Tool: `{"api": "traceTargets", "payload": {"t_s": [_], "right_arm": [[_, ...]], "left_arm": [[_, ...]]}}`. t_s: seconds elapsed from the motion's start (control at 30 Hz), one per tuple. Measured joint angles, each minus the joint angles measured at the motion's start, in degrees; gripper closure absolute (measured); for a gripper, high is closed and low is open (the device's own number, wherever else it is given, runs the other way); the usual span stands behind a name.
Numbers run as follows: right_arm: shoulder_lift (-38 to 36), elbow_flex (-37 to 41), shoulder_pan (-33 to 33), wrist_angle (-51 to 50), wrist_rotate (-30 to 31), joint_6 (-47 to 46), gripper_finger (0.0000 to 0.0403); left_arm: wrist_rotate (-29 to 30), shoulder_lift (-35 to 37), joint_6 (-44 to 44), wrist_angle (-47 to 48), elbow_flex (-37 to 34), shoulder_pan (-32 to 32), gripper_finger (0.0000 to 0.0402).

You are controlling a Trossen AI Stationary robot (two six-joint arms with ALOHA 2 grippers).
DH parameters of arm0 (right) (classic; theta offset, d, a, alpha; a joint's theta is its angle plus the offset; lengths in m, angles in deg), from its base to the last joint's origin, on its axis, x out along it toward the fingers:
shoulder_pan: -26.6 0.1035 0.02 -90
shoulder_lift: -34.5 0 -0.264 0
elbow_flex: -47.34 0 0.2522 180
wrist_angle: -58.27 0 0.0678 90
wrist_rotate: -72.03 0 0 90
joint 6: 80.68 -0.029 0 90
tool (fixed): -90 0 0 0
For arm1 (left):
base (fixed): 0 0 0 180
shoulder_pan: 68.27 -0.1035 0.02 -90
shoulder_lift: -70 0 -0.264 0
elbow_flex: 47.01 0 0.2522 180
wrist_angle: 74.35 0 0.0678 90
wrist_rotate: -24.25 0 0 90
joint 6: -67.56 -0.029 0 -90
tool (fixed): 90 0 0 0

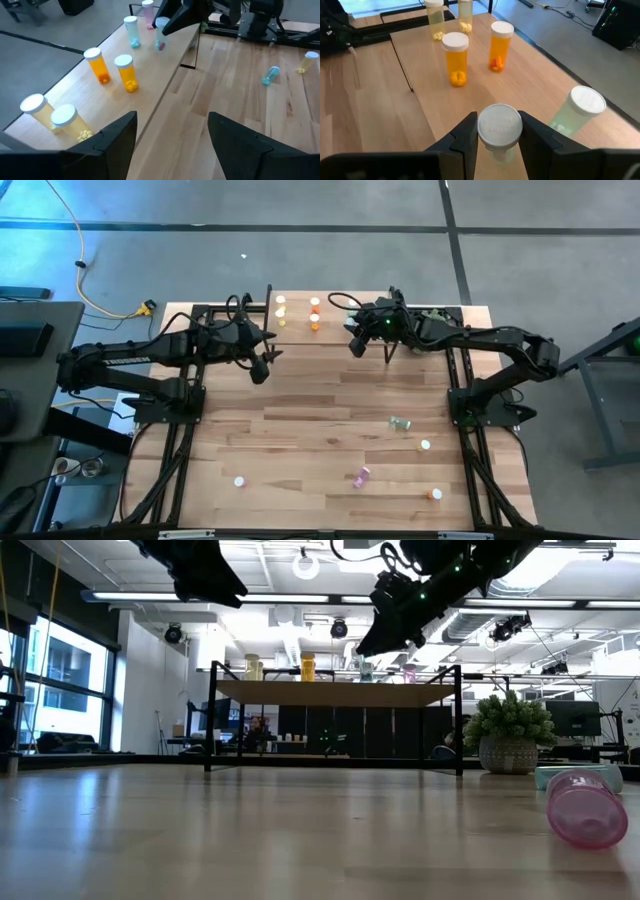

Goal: Pick and place medicine bottles onto shelf by color
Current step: Put the top blue pill bottle on the shelf aligned with the other blue pill bottle

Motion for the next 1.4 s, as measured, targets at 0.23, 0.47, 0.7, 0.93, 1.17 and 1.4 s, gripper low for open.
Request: {"api": "traceTargets", "payload": {"t_s": [0.23, 0.47, 0.7, 0.93, 1.17, 1.4], "right_arm": [[0.2, 0.0, -0.8, -1.4, 0.1, -2.4, 0.0296], [0.3, 0.0, -1.7, -1.9, 0.0, -2.6, 0.0296], [0.3, 0.0, -1.9, -2.0, -2.1, -4.4, 0.0296], [0.3, 0.0, -1.9, -1.9, -2.0, -4.3, 0.0291], [0.3, 0.0, -1.9, -1.9, -1.9, -3.9, 0.025], [0.3, 0.0, -1.9, -0.6, -1.8, -3.6, 0.0237]], "left_arm": [[0.0, 0.0, -0.3, 0.0, 0.0, 0.0, 0.017], [0.0, 0.0, -0.4, 0.0, 0.0, 0.0, 0.017], [0.0, 0.0, -0.4, 0.0, 0.0, 0.0, 0.017], [0.0, 0.0, -0.3, 0.0, 0.0, 0.0, 0.017], [0.0, 0.0, -0.3, 0.0, 0.0, 0.0, 0.017], [0.0, 0.0, -0.3, 0.0, 0.0, 0.0, 0.017]]}}
